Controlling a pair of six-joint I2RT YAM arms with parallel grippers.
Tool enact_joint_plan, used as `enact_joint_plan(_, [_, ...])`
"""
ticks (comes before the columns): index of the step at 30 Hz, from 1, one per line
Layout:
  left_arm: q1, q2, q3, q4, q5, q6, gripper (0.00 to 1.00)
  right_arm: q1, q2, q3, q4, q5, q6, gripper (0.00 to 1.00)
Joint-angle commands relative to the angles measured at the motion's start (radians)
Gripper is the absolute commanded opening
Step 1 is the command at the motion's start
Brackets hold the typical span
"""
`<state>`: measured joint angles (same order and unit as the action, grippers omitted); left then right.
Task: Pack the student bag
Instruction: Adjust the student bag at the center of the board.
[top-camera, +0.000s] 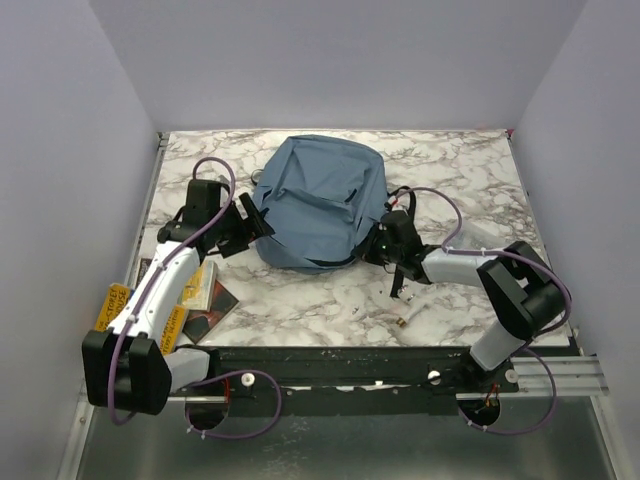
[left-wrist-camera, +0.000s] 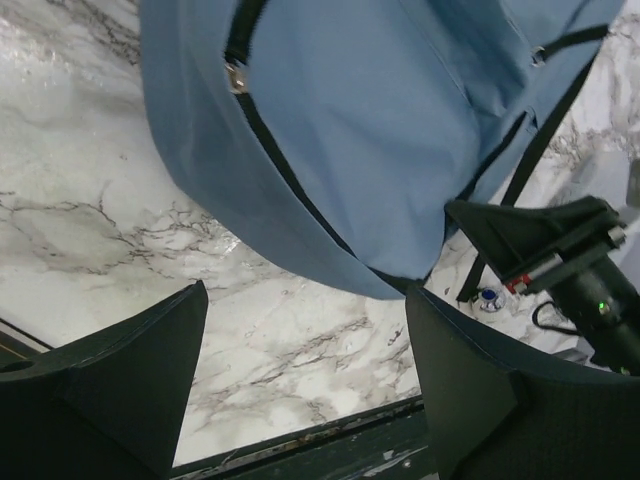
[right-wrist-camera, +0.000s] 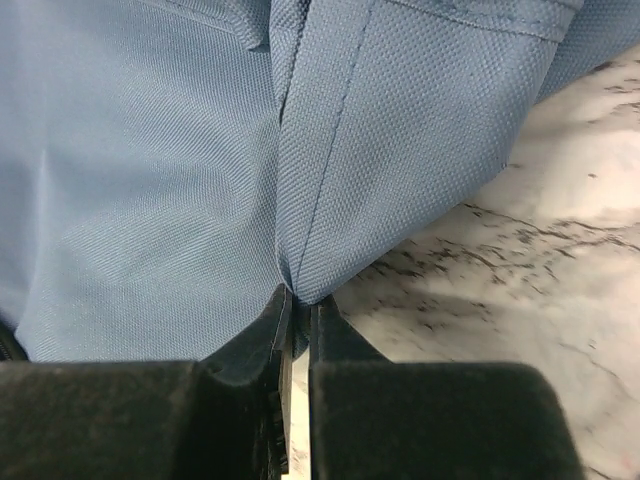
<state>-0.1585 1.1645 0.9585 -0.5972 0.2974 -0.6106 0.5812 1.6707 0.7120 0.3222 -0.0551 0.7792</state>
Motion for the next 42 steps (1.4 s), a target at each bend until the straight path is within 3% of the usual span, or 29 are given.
enact_joint_plan(1, [0.012, 0.089, -0.017, 0.110, -0.003, -0.100, 0.81, -0.004, -0.061, -0.029, -0.141, 0.133, -0.162, 0.06])
enact_joint_plan(10, [0.013, 0.344, 0.185, 0.048, -0.065, -0.031, 0.79, -0.031, -0.100, 0.001, -0.205, 0.164, -0.255, 0.10])
enact_joint_plan(14, [0.012, 0.477, 0.316, 0.005, -0.173, 0.010, 0.78, -0.034, -0.105, -0.004, -0.196, 0.136, -0.257, 0.10])
enact_joint_plan(25, [-0.047, 0.714, 0.520, -0.082, -0.258, 0.075, 0.54, -0.043, -0.123, -0.028, -0.177, 0.089, -0.251, 0.11])
enact_joint_plan(29, [-0.082, 0.744, 0.556, -0.102, -0.248, 0.095, 0.69, -0.045, -0.125, -0.032, -0.168, 0.067, -0.242, 0.11])
enact_joint_plan(31, [-0.096, 0.753, 0.560, -0.103, -0.261, 0.111, 0.68, -0.044, -0.129, -0.039, -0.162, 0.065, -0.235, 0.11])
enact_joint_plan(36, [-0.086, 0.765, 0.595, -0.138, -0.284, 0.105, 0.28, -0.045, -0.149, -0.027, -0.187, 0.077, -0.237, 0.11])
enact_joint_plan(40, [-0.054, 0.770, 0.651, -0.104, -0.055, 0.074, 0.00, -0.044, -0.187, -0.030, -0.209, 0.070, -0.230, 0.15])
enact_joint_plan(42, [-0.037, 0.762, 0.647, -0.058, 0.082, 0.032, 0.00, -0.045, -0.195, -0.029, -0.210, 0.065, -0.231, 0.22])
